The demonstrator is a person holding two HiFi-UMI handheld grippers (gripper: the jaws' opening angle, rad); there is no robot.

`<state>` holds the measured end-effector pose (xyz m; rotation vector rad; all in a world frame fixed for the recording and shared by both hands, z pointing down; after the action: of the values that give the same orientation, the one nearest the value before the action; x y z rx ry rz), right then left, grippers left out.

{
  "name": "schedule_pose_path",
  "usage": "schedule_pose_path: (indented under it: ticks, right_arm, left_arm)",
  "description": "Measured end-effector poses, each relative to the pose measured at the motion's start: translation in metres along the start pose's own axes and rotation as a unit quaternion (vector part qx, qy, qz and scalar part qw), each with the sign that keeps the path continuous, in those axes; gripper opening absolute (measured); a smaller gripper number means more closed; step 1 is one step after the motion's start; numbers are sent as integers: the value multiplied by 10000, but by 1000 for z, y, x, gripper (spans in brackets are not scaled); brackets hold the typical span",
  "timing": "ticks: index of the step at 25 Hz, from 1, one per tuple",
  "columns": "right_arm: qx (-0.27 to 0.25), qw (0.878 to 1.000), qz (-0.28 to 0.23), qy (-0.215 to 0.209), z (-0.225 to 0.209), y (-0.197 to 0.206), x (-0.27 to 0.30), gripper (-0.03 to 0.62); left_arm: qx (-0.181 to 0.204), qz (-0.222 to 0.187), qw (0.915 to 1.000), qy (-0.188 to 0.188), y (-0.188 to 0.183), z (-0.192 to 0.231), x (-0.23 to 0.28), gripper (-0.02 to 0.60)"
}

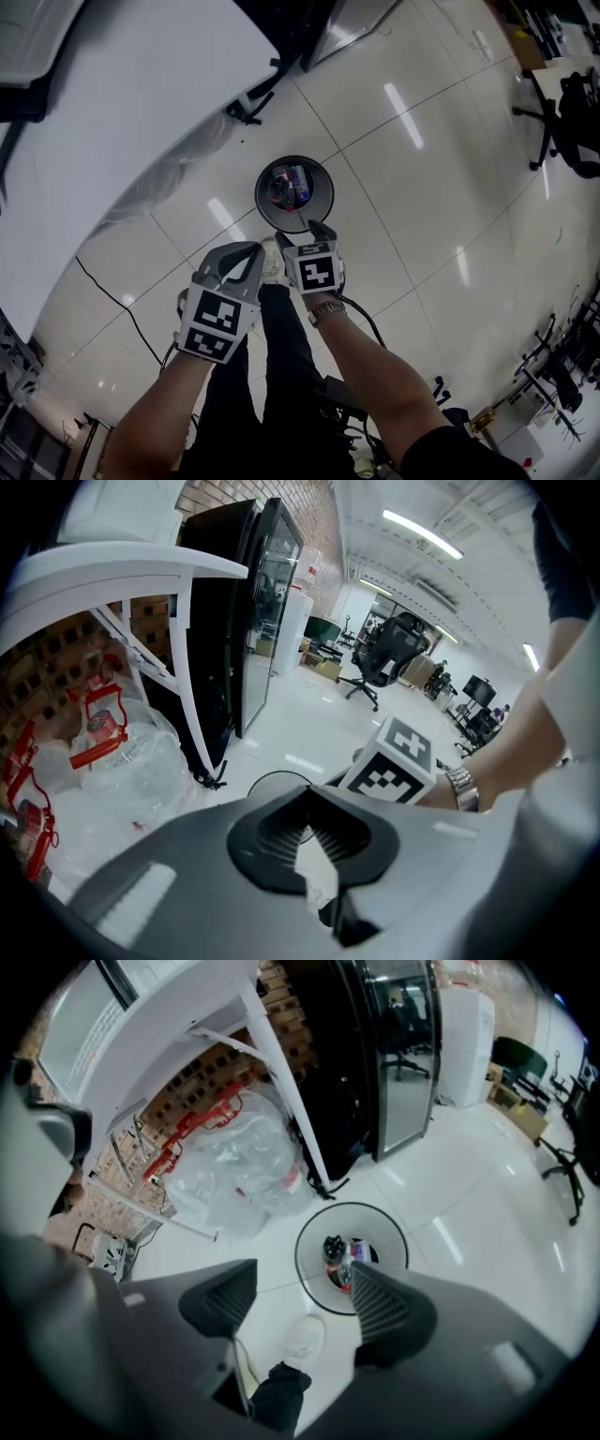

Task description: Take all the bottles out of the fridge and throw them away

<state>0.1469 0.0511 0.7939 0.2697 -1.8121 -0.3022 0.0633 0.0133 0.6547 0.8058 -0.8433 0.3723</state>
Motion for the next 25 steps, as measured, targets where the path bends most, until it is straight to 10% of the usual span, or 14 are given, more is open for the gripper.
schedule_pose_path:
  ticks: [25]
  right_arm:
    - [-577,9970,-485,-188,42,-31,-90,298]
  left_arm:
    - [196,-445,9979,-433,-33,-23,-71,3]
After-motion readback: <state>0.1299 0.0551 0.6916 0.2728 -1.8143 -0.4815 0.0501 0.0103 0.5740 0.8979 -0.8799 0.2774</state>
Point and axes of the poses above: the fingertips, and each gripper's own axes: x forward along the fingers, z to its left, y out of its underside, the point moved 4 cm from there along -x, backward along the fingers, and after that the axes turned 10 degrees about -x, right-handed, at the moved point
